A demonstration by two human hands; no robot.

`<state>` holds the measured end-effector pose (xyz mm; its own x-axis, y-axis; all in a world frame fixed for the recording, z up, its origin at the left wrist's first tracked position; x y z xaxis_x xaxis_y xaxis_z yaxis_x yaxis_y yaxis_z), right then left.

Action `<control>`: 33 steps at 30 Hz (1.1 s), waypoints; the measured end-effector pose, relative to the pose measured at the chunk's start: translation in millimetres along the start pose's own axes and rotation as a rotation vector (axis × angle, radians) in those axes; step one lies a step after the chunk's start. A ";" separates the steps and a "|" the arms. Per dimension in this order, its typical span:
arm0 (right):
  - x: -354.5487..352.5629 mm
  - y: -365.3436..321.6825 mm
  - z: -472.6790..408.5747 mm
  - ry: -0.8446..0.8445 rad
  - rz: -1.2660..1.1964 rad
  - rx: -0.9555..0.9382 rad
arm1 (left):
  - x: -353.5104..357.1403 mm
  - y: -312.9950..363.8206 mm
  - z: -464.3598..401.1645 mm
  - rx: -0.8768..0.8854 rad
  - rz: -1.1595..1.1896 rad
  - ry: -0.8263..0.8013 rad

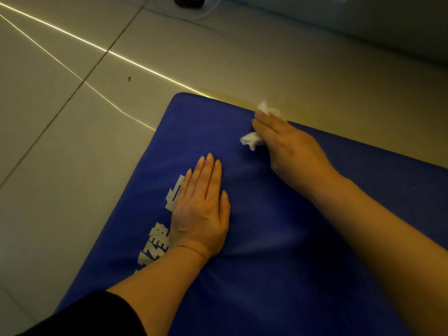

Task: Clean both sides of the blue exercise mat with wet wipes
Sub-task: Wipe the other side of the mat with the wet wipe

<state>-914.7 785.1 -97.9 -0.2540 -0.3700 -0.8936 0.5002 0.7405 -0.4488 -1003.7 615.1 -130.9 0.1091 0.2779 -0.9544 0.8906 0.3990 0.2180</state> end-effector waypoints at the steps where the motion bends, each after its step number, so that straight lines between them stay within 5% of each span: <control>1: -1.6 8.5 16.3 0.013 0.001 0.010 | 0.1 0.2 0.3 0.001 0.002 0.005; 7: 4.0 1.3 27.2 0.104 -0.018 -0.089 | 1.2 0.3 1.4 0.003 -0.005 0.013; 12: 18.8 -19.9 -2.6 -0.074 -0.008 -0.121 | -1.0 0.3 -0.6 -0.008 0.016 0.011; 18: 16.9 2.9 76.1 -0.006 -0.010 -0.173 | -0.5 1.8 -3.2 -0.008 0.026 0.009; 25: 37.6 -44.6 28.9 -0.049 -0.018 -0.226 | -4.0 0.6 -0.4 -0.031 0.087 -0.011; 33: 29.4 -28.2 102.7 -0.082 0.040 -0.171 | -7.6 0.4 1.3 -0.123 0.175 -0.050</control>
<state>-851.2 695.7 -111.9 -0.1648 -0.3777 -0.9111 0.3588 0.8375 -0.4121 -1003.6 612.0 -123.8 0.2815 0.3097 -0.9082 0.7962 0.4530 0.4012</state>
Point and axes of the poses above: each hand's wrist, its own z-axis away from the middle knuckle, its own x-axis out of the palm, y = z × x, the point moved 4 cm from there along -z, towards the middle knuckle, and after that the axes turned 3 degrees about y, right-handed, at the moved point
